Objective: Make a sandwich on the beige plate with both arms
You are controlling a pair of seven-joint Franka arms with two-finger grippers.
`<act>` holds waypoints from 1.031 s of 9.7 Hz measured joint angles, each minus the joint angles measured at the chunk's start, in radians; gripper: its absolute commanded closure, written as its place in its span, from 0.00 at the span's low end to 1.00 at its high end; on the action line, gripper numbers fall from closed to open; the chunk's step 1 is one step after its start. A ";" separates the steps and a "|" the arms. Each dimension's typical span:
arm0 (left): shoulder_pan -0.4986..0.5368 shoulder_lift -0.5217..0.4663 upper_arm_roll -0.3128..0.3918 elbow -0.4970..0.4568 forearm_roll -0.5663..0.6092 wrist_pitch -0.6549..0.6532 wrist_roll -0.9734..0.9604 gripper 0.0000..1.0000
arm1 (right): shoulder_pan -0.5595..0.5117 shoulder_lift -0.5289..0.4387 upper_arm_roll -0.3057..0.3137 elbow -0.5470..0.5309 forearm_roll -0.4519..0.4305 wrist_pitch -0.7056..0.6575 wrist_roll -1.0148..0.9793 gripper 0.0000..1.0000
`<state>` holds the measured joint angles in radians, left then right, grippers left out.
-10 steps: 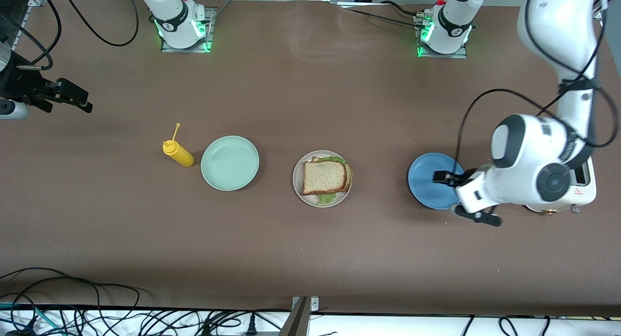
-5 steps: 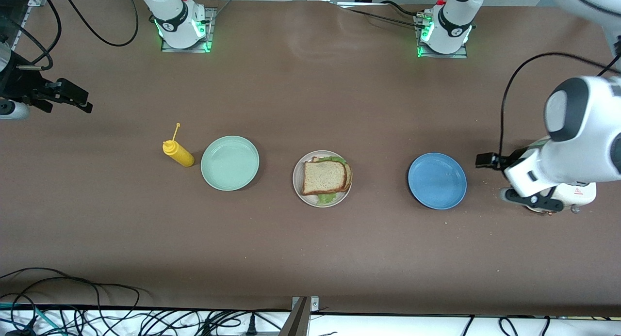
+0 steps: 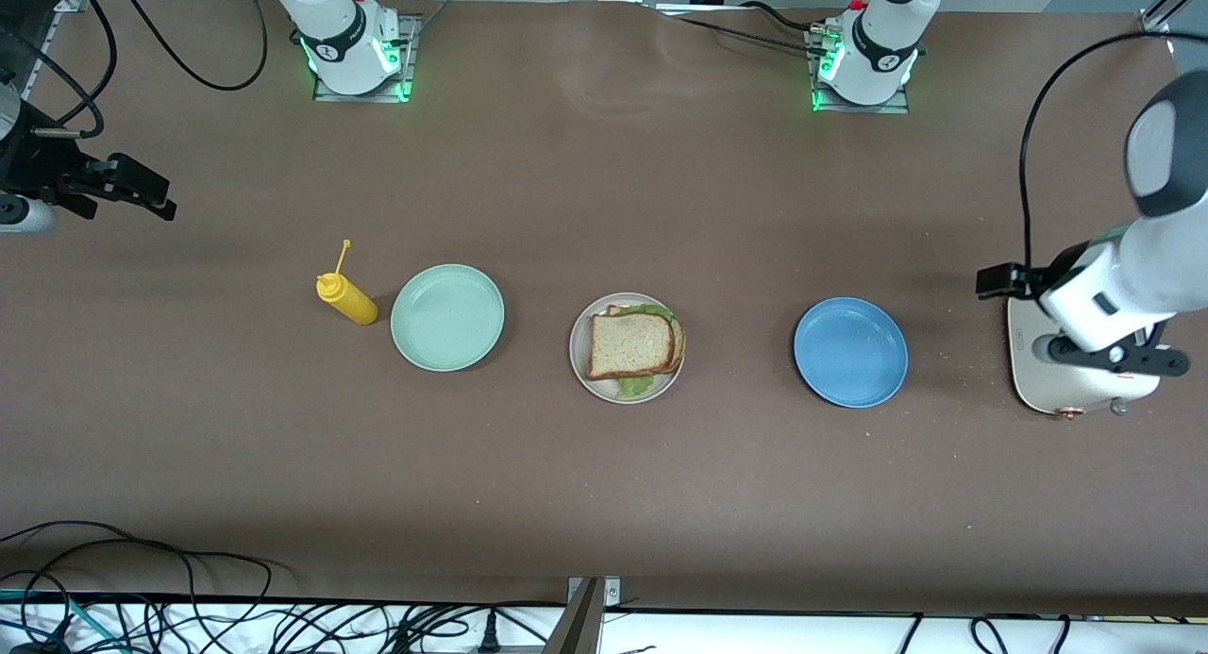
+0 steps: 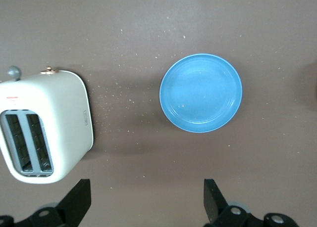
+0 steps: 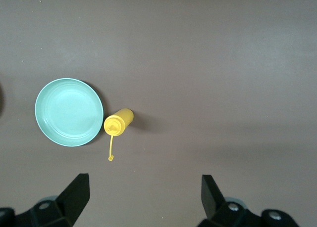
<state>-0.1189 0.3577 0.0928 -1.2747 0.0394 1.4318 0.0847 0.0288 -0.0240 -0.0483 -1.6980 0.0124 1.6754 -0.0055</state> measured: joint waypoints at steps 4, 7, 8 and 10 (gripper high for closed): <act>0.003 -0.167 0.000 -0.076 0.000 -0.051 -0.001 0.00 | 0.000 0.001 0.001 0.001 -0.001 -0.001 0.000 0.00; 0.010 -0.254 -0.003 -0.177 0.000 -0.048 -0.002 0.00 | 0.000 0.001 0.002 0.001 -0.001 -0.003 0.000 0.00; 0.015 -0.260 -0.004 -0.202 -0.014 -0.034 -0.003 0.00 | 0.000 0.001 0.005 0.001 -0.001 -0.003 0.000 0.00; 0.037 -0.261 -0.005 -0.224 -0.064 -0.014 -0.003 0.00 | 0.001 0.001 0.010 0.001 -0.001 -0.004 0.000 0.00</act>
<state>-0.0823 0.0971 0.0877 -1.4983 -0.0250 1.4176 0.0820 0.0293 -0.0232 -0.0384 -1.6969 0.0114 1.6717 -0.0055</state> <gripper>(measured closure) 0.000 0.000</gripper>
